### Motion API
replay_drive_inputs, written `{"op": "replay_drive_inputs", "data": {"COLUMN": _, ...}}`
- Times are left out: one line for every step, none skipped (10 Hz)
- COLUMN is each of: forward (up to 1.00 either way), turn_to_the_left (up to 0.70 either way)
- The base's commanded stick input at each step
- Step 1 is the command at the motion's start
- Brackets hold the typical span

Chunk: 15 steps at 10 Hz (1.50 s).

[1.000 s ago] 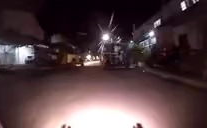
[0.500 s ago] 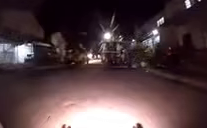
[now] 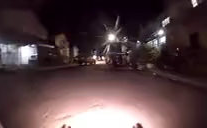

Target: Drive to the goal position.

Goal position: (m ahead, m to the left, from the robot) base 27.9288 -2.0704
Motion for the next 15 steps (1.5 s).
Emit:
{"op": "replay_drive_inputs", "data": {"forward": 0.60, "turn_to_the_left": 0.00}}
{"op": "replay_drive_inputs", "data": {"forward": 0.60, "turn_to_the_left": 0.00}}
{"op": "replay_drive_inputs", "data": {"forward": 0.60, "turn_to_the_left": 0.00}}
{"op": "replay_drive_inputs", "data": {"forward": 0.60, "turn_to_the_left": 0.00}}
{"op": "replay_drive_inputs", "data": {"forward": 0.60, "turn_to_the_left": 0.00}}
{"op": "replay_drive_inputs", "data": {"forward": 0.60, "turn_to_the_left": 0.00}}
{"op": "replay_drive_inputs", "data": {"forward": 0.60, "turn_to_the_left": 0.00}}
{"op": "replay_drive_inputs", "data": {"forward": 0.60, "turn_to_the_left": 0.00}}
{"op": "replay_drive_inputs", "data": {"forward": 0.60, "turn_to_the_left": 0.00}}
{"op": "replay_drive_inputs", "data": {"forward": 0.60, "turn_to_the_left": 0.00}}
{"op": "replay_drive_inputs", "data": {"forward": 0.60, "turn_to_the_left": 0.00}}
{"op": "replay_drive_inputs", "data": {"forward": 0.60, "turn_to_the_left": 0.00}}
{"op": "replay_drive_inputs", "data": {"forward": 0.60, "turn_to_the_left": 0.00}}
{"op": "replay_drive_inputs", "data": {"forward": 0.60, "turn_to_the_left": 0.00}}
{"op": "replay_drive_inputs", "data": {"forward": 0.60, "turn_to_the_left": 0.00}}
